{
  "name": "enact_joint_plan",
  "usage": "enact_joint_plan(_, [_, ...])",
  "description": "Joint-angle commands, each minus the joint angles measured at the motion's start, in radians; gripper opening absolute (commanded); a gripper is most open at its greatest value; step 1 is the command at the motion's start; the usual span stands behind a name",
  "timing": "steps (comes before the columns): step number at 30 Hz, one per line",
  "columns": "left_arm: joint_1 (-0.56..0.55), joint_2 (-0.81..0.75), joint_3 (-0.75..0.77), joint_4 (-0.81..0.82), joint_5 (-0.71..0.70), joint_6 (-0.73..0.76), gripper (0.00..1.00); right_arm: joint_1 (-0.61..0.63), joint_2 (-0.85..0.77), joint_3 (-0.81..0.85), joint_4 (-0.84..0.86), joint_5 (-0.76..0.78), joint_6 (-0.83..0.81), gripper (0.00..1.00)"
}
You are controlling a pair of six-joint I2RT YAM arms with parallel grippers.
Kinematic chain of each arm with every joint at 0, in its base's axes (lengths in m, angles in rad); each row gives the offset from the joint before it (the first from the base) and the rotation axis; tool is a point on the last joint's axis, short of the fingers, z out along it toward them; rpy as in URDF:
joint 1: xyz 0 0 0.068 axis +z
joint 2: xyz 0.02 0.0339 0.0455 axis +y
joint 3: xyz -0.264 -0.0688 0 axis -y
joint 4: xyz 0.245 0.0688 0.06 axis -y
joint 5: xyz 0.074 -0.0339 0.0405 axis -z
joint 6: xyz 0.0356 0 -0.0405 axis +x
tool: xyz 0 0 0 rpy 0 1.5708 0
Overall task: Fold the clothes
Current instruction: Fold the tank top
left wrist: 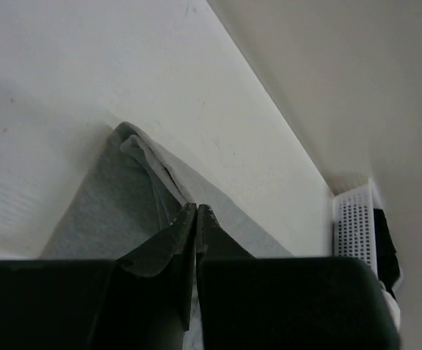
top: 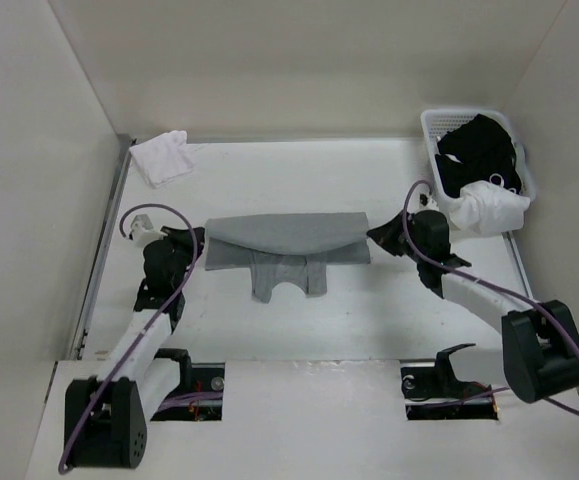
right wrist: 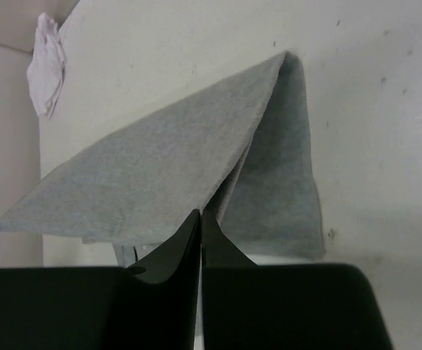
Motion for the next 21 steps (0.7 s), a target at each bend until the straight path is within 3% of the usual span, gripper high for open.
enact_joint_plan(1, [0.006, -0.148, -0.084, -0.040, 0.048, -0.025, 0.00, 0.044, -0.084, -0.104, 0.086, 0.063, 0.020, 0.03])
enact_joint_plan(6, [0.043, -0.316, -0.167, -0.210, 0.062, -0.013, 0.02, 0.081, -0.166, -0.266, 0.073, 0.116, 0.066, 0.07])
enact_joint_plan(7, [0.054, -0.339, -0.182, -0.244, 0.062, -0.014, 0.03, 0.091, -0.172, -0.287, 0.069, 0.116, 0.073, 0.11])
enact_joint_plan(8, [0.093, -0.375, -0.205, -0.320, 0.054, -0.011, 0.13, 0.099, -0.186, -0.318, 0.041, 0.138, 0.074, 0.29])
enact_joint_plan(9, [0.098, -0.379, -0.205, -0.327, 0.053, -0.011, 0.15, 0.099, -0.186, -0.318, 0.041, 0.138, 0.074, 0.29])
enact_joint_plan(12, [0.161, -0.396, -0.187, -0.357, 0.047, -0.010, 0.27, 0.090, -0.178, -0.297, 0.037, 0.162, 0.050, 0.43])
enact_joint_plan(14, [0.169, -0.397, -0.155, -0.348, 0.042, -0.010, 0.29, 0.084, -0.134, -0.246, 0.037, 0.173, 0.015, 0.51])
enact_joint_plan(17, [0.106, -0.353, -0.107, -0.312, -0.008, -0.006, 0.29, 0.069, -0.013, -0.169, 0.044, 0.153, -0.007, 0.56])
enact_joint_plan(21, [-0.069, -0.250, -0.082, -0.221, -0.093, 0.010, 0.29, 0.072, 0.124, -0.111, 0.082, 0.116, 0.002, 0.55])
